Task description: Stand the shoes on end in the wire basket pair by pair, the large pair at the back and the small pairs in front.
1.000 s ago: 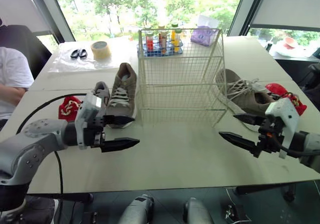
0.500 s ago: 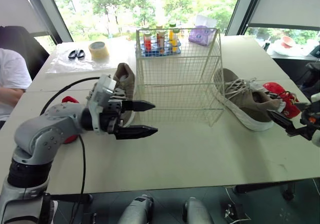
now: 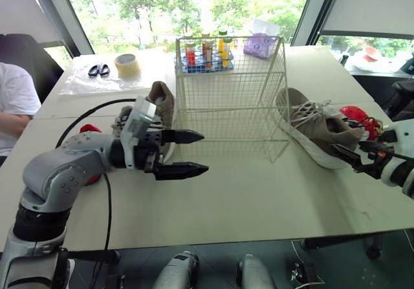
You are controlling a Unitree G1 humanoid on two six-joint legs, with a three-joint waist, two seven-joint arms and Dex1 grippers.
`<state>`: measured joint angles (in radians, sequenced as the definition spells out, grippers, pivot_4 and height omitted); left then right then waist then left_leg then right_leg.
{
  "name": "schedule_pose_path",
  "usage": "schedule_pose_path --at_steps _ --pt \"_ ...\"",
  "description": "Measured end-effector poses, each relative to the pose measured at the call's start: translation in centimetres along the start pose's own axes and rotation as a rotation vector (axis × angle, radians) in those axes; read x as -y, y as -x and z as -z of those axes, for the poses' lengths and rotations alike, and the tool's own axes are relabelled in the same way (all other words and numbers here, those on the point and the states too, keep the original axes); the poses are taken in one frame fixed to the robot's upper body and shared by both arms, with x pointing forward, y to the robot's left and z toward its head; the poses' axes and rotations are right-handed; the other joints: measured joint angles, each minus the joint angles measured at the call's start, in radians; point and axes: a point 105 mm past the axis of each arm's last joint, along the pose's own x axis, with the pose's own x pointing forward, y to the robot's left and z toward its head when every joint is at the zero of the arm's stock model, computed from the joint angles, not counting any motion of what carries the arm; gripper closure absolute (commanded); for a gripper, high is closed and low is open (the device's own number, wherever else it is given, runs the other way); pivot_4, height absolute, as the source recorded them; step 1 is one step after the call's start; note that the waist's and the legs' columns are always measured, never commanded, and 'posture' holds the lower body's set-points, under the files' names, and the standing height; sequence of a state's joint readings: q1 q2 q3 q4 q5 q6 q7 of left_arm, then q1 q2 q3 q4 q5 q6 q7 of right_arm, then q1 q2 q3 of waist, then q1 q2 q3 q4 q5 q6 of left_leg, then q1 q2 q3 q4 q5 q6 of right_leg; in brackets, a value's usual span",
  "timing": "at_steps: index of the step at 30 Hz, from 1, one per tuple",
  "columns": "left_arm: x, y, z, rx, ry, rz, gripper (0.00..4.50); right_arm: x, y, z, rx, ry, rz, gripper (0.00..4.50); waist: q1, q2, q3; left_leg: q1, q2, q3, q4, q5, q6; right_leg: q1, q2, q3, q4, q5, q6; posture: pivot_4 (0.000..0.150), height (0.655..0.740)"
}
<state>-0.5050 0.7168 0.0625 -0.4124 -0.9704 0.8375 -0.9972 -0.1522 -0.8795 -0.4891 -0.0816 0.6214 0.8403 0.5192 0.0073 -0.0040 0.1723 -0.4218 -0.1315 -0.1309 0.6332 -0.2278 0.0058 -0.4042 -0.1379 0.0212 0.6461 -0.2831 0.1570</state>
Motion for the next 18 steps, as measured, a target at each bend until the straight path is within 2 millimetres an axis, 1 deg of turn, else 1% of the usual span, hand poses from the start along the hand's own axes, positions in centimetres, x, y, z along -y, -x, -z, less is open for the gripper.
schedule_pose_path --at_steps 4,5,7,9,10,11,13,16,17,18 --pt "-0.1 0.0 0.0 -0.001 -0.001 -0.015 0.11 0.3 -1.0 0.8 -0.019 0.001 -0.007 0.00 0.000 0.000 0.000 0.000 0.000 0.000 0.000 0.002 -0.004 0.000 0.000 0.000 0.000 0.000 0.000 0.150 0.7400" --pt "-0.1 0.0 0.0 -0.001 -0.001 -0.018 0.11 0.3 -1.2 0.9 -0.019 0.004 -0.009 0.00 0.000 0.000 0.000 0.000 0.000 0.000 0.000 0.004 -0.007 0.000 0.000 0.000 0.000 0.000 0.000 0.150 0.7400" --pt "-0.1 -0.1 0.0 -0.002 -0.004 -0.021 0.11 0.3 -1.5 0.9 -0.017 0.013 -0.009 0.00 0.001 0.000 0.000 0.000 0.001 0.000 0.000 0.004 -0.007 0.000 0.001 0.000 0.000 0.000 0.000 0.150 0.7400" --pt "0.0 -0.2 0.1 -0.004 -0.009 -0.024 0.00 0.2 -1.9 0.8 -0.005 0.015 -0.009 0.58 0.000 0.000 0.000 0.000 0.001 0.000 -0.001 0.004 -0.007 0.000 0.001 0.000 0.000 0.000 0.000 0.150 0.7400" --pt "0.0 -0.2 0.1 -0.004 -0.009 -0.026 0.00 0.3 -2.0 0.8 -0.001 0.012 -0.009 0.74 0.000 0.000 0.000 0.000 0.001 0.000 0.000 0.004 -0.007 0.000 0.001 0.000 0.000 0.000 0.000 0.150 0.7400" --pt "0.0 -0.1 0.1 -0.005 -0.007 -0.029 0.00 0.3 -2.1 0.7 0.007 0.011 -0.009 1.24 -0.001 0.000 0.000 0.000 0.001 0.000 0.000 0.004 -0.007 0.000 0.001 0.001 0.000 0.000 -0.001 0.150 0.7400" --pt "0.0 -0.1 0.2 -0.005 -0.004 -0.031 0.00 0.2 -2.3 0.1 0.032 0.017 -0.009 1.96 -0.005 0.000 0.000 0.000 0.002 0.000 0.000 0.004 -0.007 0.000 0.002 0.001 0.000 0.001 -0.001 0.150 0.7400" --pt "0.0 -0.1 0.2 -0.006 -0.005 -0.032 0.00 0.0 -2.4 -0.9 0.071 0.033 -0.012 3.25 -0.009 0.000 0.000 0.001 0.003 0.000 0.000 0.004 -0.007 0.000 0.003 0.001 0.001 0.001 -0.002 0.150 0.7400" --pt "0.0 -0.1 0.2 -0.005 -0.005 -0.032 0.00 -0.1 -2.5 -0.8 0.072 0.029 -0.016 3.61 -0.010 0.000 0.000 0.001 0.003 0.000 0.000 0.004 -0.007 0.000 0.003 0.001 0.001 0.001 -0.002 0.150 0.7400" --pt "-0.1 -0.1 0.2 -0.006 -0.005 -0.033 0.00 -0.3 -2.6 -0.7 0.074 0.023 -0.021 4.06 -0.011 0.000 0.000 0.001 0.003 0.000 0.000 0.004 -0.008 0.000 0.003 0.001 0.001 0.001 -0.002 0.150 0.7400"
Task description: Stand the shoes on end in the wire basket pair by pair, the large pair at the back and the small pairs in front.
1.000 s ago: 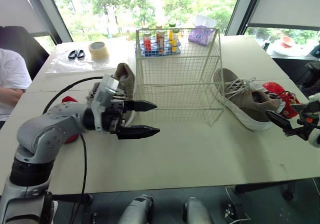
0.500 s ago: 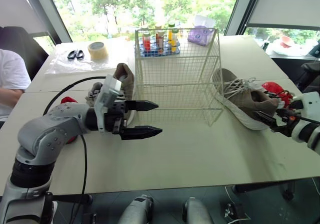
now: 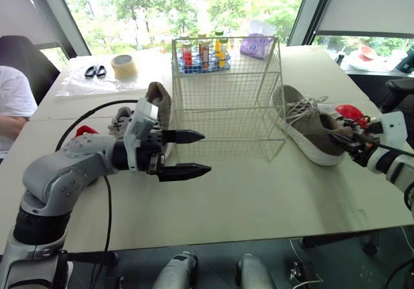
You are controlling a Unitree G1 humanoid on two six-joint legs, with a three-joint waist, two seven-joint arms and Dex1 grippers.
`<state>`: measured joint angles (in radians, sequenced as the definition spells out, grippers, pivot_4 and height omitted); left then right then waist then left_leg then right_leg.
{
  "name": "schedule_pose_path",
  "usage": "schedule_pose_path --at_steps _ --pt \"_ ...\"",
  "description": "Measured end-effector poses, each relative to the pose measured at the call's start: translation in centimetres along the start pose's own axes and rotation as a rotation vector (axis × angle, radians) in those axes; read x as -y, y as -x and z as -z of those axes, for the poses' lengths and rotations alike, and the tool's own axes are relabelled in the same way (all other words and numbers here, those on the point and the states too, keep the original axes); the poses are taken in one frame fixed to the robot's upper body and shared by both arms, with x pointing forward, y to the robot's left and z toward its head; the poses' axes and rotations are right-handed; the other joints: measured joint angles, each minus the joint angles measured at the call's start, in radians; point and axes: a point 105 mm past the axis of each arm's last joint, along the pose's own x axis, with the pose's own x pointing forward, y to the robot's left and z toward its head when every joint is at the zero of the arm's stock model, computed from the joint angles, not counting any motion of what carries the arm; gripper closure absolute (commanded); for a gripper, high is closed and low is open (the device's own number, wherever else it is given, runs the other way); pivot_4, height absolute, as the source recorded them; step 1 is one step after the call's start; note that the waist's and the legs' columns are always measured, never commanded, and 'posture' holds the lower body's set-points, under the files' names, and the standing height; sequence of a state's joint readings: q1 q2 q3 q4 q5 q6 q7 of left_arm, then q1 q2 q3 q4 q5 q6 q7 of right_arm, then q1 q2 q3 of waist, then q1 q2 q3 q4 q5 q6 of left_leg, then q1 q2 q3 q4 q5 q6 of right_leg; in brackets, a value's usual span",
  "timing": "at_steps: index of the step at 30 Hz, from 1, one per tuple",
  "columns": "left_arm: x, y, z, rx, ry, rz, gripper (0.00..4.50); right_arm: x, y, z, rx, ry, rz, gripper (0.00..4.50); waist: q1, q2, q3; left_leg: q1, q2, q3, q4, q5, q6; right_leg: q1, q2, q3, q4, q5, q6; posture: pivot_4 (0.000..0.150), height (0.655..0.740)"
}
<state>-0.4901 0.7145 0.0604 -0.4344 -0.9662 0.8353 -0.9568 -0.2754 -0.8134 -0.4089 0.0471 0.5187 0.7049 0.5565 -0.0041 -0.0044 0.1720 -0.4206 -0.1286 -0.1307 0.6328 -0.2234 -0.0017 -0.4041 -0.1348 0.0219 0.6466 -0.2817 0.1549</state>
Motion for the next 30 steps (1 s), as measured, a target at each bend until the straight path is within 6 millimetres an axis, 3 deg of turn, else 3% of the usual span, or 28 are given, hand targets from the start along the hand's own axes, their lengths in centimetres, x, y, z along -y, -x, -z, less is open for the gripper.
schedule_pose_path --at_steps 1,7,12,20,24,28,30 --pt "0.0 0.0 0.0 0.000 -0.001 -0.001 0.00 -0.2 -0.1 0.1 0.002 -0.004 -0.006 4.31 -0.003 0.000 0.000 0.000 0.000 0.000 0.000 0.000 0.000 0.000 0.000 0.000 0.000 0.000 0.000 0.150 0.7400" --pt "-0.2 -0.1 -0.2 0.004 -0.016 -0.005 0.00 -1.4 0.1 -0.3 0.000 0.002 -0.014 4.34 -0.006 0.000 0.000 0.000 0.000 0.000 -0.001 0.000 0.000 -0.001 0.000 0.000 0.000 0.000 0.000 0.150 0.7400" --pt "-1.0 0.1 -0.4 0.018 -0.006 -0.021 0.00 -2.8 0.6 -2.3 0.048 0.024 -0.023 4.34 -0.006 0.001 0.000 -0.001 0.000 0.000 -0.001 0.000 0.000 -0.002 0.000 0.000 0.000 0.000 0.000 0.150 0.7400" --pt "-3.6 0.9 -2.9 0.075 0.016 -0.062 0.00 -4.5 4.3 -12.6 0.359 0.149 0.036 4.34 -0.006 0.001 0.001 -0.003 0.000 0.000 -0.001 0.001 -0.001 -0.004 0.000 0.000 0.001 0.000 0.000 0.150 0.7400" --pt "-5.0 1.5 -4.2 0.115 0.029 -0.083 0.00 -4.9 5.2 -14.6 0.404 0.171 0.027 4.34 -0.006 0.001 0.001 -0.004 0.000 0.000 0.000 0.001 -0.001 -0.005 0.000 0.000 0.001 0.000 0.000 0.150 0.7400" --pt "-6.4 2.1 -6.1 0.162 0.041 -0.091 0.00 -7.5 6.6 -17.9 0.506 0.234 -0.098 4.34 -0.010 0.002 0.001 -0.004 0.000 0.000 -0.001 0.001 -0.001 -0.006 0.000 0.000 0.002 0.000 0.000 0.150 0.7400" --pt "-7.4 2.6 -7.1 0.178 0.066 -0.095 0.00 -10.0 7.6 -19.6 0.554 0.347 -0.195 4.34 -0.013 0.002 0.001 -0.004 0.000 0.000 -0.001 0.001 -0.001 -0.007 0.000 0.000 0.002 0.000 0.000 0.150 0.7400"
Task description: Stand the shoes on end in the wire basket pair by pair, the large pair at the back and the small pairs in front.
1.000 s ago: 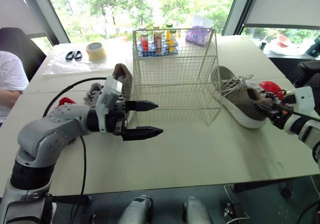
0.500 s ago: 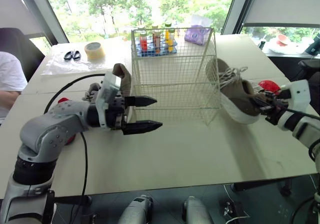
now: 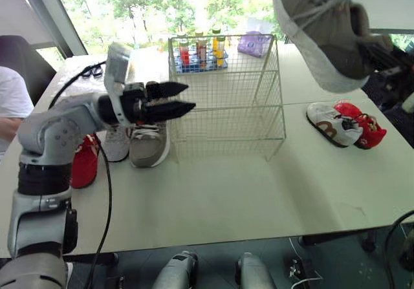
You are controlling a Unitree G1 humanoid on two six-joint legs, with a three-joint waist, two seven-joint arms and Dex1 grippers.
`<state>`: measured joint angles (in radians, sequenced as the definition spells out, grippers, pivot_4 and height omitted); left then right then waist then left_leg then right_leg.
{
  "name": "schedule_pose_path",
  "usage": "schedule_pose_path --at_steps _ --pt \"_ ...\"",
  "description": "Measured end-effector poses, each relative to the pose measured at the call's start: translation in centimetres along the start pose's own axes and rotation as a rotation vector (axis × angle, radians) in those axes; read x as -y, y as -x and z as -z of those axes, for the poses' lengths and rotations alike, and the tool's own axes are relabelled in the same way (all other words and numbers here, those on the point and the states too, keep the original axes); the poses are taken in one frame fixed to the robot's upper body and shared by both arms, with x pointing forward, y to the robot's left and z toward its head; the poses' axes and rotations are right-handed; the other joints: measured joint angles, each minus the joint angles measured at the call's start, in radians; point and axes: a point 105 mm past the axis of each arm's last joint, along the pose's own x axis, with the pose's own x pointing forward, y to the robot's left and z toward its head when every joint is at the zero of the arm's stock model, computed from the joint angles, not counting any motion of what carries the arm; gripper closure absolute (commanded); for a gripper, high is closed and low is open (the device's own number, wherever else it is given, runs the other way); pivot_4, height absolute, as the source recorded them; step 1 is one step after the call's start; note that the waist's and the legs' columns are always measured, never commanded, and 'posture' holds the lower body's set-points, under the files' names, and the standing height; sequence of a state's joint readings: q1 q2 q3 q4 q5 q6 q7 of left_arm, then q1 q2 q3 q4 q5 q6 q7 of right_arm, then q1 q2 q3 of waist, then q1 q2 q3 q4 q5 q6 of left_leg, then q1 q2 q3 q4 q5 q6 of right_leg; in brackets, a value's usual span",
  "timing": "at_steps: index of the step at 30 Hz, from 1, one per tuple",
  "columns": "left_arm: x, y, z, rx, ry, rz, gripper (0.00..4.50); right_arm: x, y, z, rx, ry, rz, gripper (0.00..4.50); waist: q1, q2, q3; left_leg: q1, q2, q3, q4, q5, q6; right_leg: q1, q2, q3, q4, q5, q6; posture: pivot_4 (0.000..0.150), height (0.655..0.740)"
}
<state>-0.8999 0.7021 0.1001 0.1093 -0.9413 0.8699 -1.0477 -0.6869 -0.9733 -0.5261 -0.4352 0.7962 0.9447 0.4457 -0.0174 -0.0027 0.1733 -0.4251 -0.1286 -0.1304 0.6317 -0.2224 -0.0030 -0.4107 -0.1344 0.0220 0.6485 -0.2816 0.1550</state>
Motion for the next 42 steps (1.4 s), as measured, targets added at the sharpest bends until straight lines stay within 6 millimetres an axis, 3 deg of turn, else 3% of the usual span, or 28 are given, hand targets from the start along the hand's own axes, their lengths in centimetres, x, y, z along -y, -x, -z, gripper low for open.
schedule_pose_path --at_steps 2,4,9,17,29,37,39,42 --pt "-0.8 0.3 -0.9 0.011 0.018 -0.010 0.00 -2.1 -0.4 -1.8 0.055 0.092 -0.120 4.34 -0.002 0.000 0.000 0.000 0.000 0.000 0.000 0.000 0.000 0.000 0.001 0.000 0.000 0.000 0.000 0.150 0.7400" --pt "-1.5 0.6 -1.6 0.018 0.027 -0.019 0.00 -4.2 -0.8 -2.4 0.090 0.152 -0.243 4.34 -0.002 -0.001 0.000 0.000 0.000 0.001 0.001 0.000 0.000 0.001 0.000 0.000 0.000 0.000 0.000 0.150 0.7400" --pt "-2.4 1.4 -3.3 0.048 0.044 -0.041 0.00 -6.8 -1.9 -1.5 0.084 0.324 -0.399 4.34 0.002 -0.002 0.001 -0.001 0.000 0.001 0.003 0.000 0.000 0.000 0.000 0.000 0.001 0.000 0.000 0.150 0.7400" --pt "-2.9 2.5 -4.6 0.076 0.064 -0.069 0.00 -7.9 -3.1 0.1 0.107 0.523 -0.495 4.34 -0.001 -0.002 0.001 -0.001 0.000 0.001 0.002 0.000 -0.001 -0.002 0.000 0.000 0.002 0.000 0.000 0.150 0.7400" --pt "-3.9 3.2 -5.3 0.079 0.047 -0.134 0.00 -9.5 -3.1 -0.1 0.146 0.566 -0.611 4.34 0.000 -0.003 0.002 -0.001 0.000 0.000 0.003 0.001 -0.001 -0.002 0.000 0.000 0.003 0.000 0.000 0.150 0.7400" --pt "-4.3 2.8 -4.7 0.053 0.046 -0.144 3.62 -9.7 -3.1 -0.3 0.142 0.604 -0.639 4.34 -0.001 -0.003 0.002 -0.002 0.000 0.000 0.004 0.001 -0.001 -0.002 0.001 0.000 0.003 0.000 0.000 0.150 0.7400" --pt "-4.3 2.7 -4.7 0.056 0.051 -0.144 3.83 -9.6 -3.1 -0.5 0.143 0.608 -0.639 4.34 -0.001 -0.003 0.002 -0.002 0.000 0.000 0.004 0.001 -0.001 -0.002 0.001 0.000 0.003 0.000 0.000 0.150 0.7400" --pt "-4.4 2.7 -4.5 0.068 0.079 -0.147 3.83 -9.3 -3.2 -0.7 0.154 0.601 -0.626 2.88 -0.001 -0.003 0.002 -0.002 0.000 0.000 0.004 0.001 -0.001 -0.002 0.001 0.000 0.003 0.000 0.000 0.150 0.7400"
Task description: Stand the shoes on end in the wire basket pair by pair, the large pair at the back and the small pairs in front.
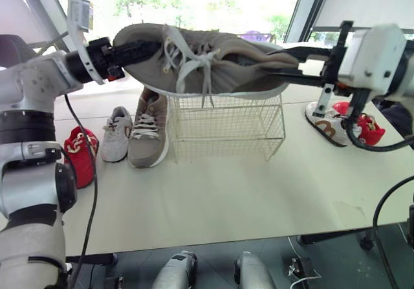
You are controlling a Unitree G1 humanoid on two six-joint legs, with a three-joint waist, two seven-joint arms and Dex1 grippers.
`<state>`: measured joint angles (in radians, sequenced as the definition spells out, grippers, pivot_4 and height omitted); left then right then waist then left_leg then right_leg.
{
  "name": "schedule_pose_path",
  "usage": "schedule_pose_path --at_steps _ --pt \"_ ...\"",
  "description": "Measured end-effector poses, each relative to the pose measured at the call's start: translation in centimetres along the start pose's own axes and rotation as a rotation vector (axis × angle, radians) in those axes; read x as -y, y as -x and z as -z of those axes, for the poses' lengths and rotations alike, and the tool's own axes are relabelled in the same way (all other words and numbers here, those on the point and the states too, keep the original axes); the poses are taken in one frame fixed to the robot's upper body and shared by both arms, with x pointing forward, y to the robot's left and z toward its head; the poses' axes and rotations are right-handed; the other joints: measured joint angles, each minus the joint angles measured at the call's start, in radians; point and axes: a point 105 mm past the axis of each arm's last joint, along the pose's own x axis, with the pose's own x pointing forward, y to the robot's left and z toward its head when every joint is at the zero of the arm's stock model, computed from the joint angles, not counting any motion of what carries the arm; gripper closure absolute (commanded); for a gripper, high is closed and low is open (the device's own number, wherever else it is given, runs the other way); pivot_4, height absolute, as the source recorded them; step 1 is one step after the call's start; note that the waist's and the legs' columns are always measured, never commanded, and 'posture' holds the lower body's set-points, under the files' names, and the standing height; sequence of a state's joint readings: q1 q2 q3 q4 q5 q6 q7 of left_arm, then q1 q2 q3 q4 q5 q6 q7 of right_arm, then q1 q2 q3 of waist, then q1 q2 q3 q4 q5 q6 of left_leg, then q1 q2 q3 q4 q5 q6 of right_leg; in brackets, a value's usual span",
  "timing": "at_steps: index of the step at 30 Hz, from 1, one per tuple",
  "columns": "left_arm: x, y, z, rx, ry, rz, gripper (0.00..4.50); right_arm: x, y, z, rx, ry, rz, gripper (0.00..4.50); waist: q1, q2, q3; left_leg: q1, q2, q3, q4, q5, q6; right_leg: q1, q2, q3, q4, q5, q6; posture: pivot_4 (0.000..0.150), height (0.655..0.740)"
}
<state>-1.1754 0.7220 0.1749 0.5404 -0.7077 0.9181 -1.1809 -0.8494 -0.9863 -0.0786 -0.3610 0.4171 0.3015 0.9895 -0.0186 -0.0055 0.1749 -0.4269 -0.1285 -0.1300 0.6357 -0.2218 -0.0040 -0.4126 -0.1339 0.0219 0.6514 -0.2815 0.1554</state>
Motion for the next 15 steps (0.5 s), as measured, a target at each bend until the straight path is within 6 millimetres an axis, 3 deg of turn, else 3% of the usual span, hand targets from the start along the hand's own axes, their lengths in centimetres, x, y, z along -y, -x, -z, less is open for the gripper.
schedule_pose_path --at_steps 5,7,10,13,15 --pt "-0.4 -0.7 0.8 0.109 0.117 -0.003 3.83 2.6 1.8 0.1 0.070 -0.240 0.194 0.20 0.006 -0.001 0.000 0.000 0.000 -0.002 0.003 0.000 0.000 0.002 0.000 0.000 0.000 0.000 0.000 0.150 0.7400" --pt "-0.6 -0.7 1.1 0.159 0.155 -0.022 3.83 3.2 3.3 1.3 0.075 -0.367 0.296 0.04 0.008 -0.002 0.000 -0.001 0.000 -0.002 0.004 0.000 0.000 0.002 0.000 -0.001 0.000 0.000 0.000 0.150 0.7400" --pt "-0.5 -0.5 1.0 0.235 0.191 -0.042 3.83 3.4 5.9 4.7 0.053 -0.602 0.471 0.04 0.008 -0.002 0.000 -0.001 0.000 -0.002 0.006 0.000 0.000 0.003 -0.001 -0.001 0.001 0.000 0.000 0.150 0.7400" --pt "0.0 -1.0 0.3 0.305 0.196 -0.038 3.83 1.8 6.9 7.1 0.093 -0.821 0.562 0.04 0.007 -0.002 0.000 -0.001 0.000 -0.002 0.007 0.000 0.000 0.003 0.000 -0.001 0.003 0.000 0.000 0.150 0.7400" --pt "0.6 -1.5 -0.1 0.358 0.205 -0.024 3.83 -0.2 6.1 8.3 0.140 -0.985 0.577 0.04 0.005 -0.002 0.000 -0.001 0.000 -0.002 0.008 0.000 0.000 0.003 0.000 0.000 0.003 0.000 0.000 0.150 0.7400"
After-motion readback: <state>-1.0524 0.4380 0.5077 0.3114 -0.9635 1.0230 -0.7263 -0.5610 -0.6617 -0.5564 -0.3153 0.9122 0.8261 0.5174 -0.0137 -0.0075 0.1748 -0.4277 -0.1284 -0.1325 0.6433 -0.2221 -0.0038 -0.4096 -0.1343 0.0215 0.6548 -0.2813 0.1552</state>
